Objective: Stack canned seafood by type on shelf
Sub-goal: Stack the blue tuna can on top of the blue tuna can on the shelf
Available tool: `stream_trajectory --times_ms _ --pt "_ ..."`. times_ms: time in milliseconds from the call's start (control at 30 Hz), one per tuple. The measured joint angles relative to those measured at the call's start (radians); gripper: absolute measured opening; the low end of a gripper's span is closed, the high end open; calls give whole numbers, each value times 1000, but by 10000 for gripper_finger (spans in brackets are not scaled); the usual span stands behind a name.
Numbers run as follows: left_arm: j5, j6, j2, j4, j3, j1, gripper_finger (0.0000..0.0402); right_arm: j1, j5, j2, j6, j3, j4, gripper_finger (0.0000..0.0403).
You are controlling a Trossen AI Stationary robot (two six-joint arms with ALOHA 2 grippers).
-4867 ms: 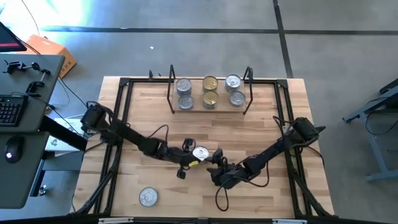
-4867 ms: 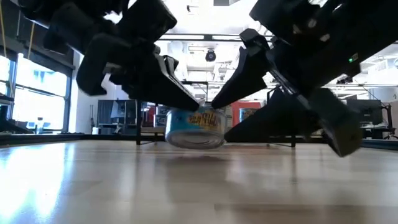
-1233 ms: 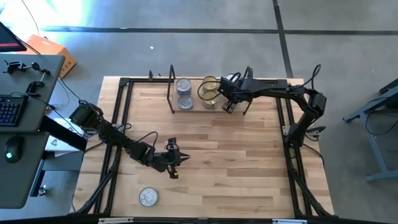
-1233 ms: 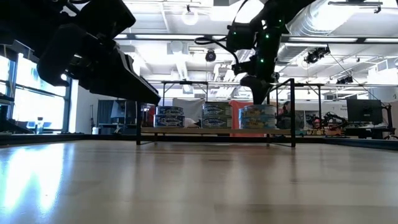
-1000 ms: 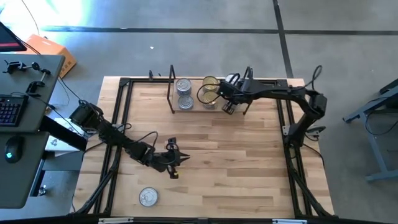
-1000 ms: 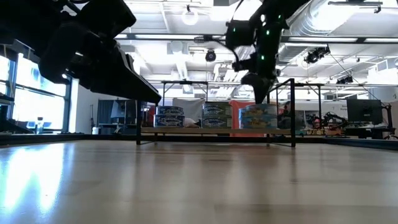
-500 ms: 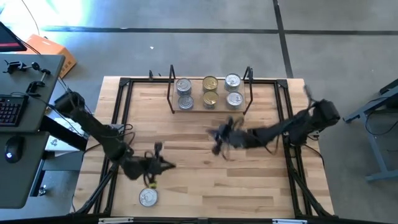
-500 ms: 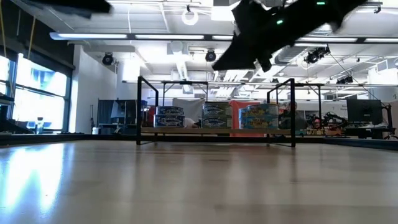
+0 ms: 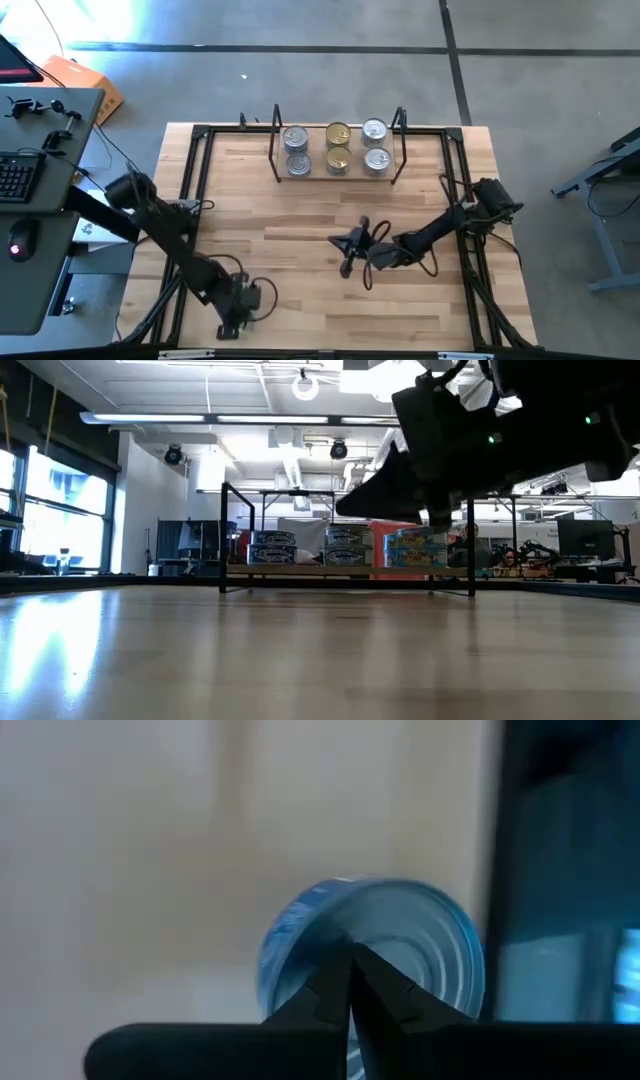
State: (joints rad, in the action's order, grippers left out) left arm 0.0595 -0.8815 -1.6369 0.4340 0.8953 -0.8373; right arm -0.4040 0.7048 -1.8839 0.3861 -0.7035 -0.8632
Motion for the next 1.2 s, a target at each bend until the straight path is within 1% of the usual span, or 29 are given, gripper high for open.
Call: stream_trajectory --times_ms 100,167,233,333,367,400,433,500,600,667,733,800,900,1000,1067,1200 --pt "22 29 -67 -62 6 -1 0 10 -2 -1 -37 -23 6 0" --pt "-16 101 -83 -72 7 10 0 15 -3 -1 -69 -38 6 0" --pt "-124 224 -92 -102 8 38 0 20 -8 -1 -90 -53 6 0" --pt "-409 487 -85 -177 -2 98 0 25 -28 -1 -106 -67 15 0" --pt "-487 559 -81 -205 -8 113 0 25 -28 -1 -106 -68 16 0" --pt "-527 619 -70 -219 -12 127 0 24 -28 -1 -104 -70 16 0" --pt "-546 664 -54 -242 -13 138 0 24 -30 -1 -96 -70 17 0" --pt "-548 706 -14 -269 -4 156 0 24 -35 -1 -84 -68 29 0" --pt "-548 702 4 -245 -6 181 0 35 -43 -1 -34 -68 93 0" --pt "-533 675 3 -222 -8 190 0 67 -91 -1 1 -68 138 0" --pt "-457 625 9 -206 -4 195 0 109 -185 -3 24 -68 185 0" --pt "-371 561 3 -161 -5 196 0 146 -254 -28 48 -72 196 0" --pt "-330 498 -12 -138 -7 192 0 182 -320 -89 31 -112 202 0" --pt "-337 490 -36 -144 -5 187 0 208 -380 -166 -25 -192 197 0" --pt "-366 491 -59 -138 -5 189 0 217 -410 -222 -64 -257 207 0" --pt "-424 498 -81 -117 -5 202 0 229 -427 -299 -136 -396 302 0"
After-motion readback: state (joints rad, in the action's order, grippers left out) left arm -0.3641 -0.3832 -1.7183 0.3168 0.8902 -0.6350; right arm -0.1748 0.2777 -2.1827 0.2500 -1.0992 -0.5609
